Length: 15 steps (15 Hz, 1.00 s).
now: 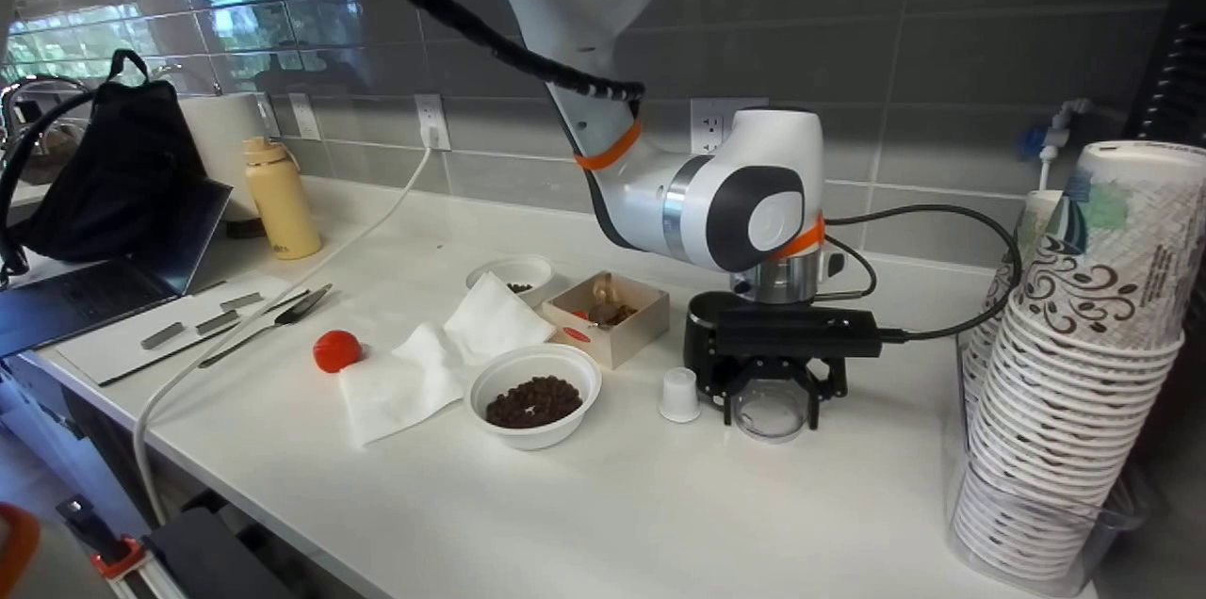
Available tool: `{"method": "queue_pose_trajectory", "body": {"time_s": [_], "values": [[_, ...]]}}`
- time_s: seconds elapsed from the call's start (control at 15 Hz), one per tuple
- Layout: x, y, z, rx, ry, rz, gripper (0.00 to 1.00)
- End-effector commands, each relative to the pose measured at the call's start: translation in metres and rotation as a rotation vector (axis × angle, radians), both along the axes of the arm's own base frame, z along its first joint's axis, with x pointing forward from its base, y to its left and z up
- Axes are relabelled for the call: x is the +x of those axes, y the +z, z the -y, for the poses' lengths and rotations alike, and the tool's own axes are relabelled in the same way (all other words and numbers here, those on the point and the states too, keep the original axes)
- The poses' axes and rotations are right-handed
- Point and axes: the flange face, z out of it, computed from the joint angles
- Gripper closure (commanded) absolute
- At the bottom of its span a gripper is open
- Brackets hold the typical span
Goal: Put the lid on the coffee mug
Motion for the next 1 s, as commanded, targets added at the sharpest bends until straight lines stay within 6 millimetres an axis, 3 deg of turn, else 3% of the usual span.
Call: {"method": "queue_pose_trajectory", "body": {"time_s": [0.0, 0.07, 0.13, 0.27, 0.53, 0.93], "values": [[0.005, -0.002, -0.001, -0.012, 0.002, 0.027, 0.00], [0.005, -0.002, -0.001, -0.012, 0.002, 0.033, 0.00], [0.005, -0.001, -0.001, -0.013, 0.002, 0.037, 0.25], [0.003, 0.002, -0.001, -0.011, 0.005, 0.039, 0.33], [-0.006, 0.009, 0.007, 0.000, -0.029, 0.019, 0.33], [-0.030, 0.050, 0.013, -0.013, -0.138, 0.042, 0.33]]}}
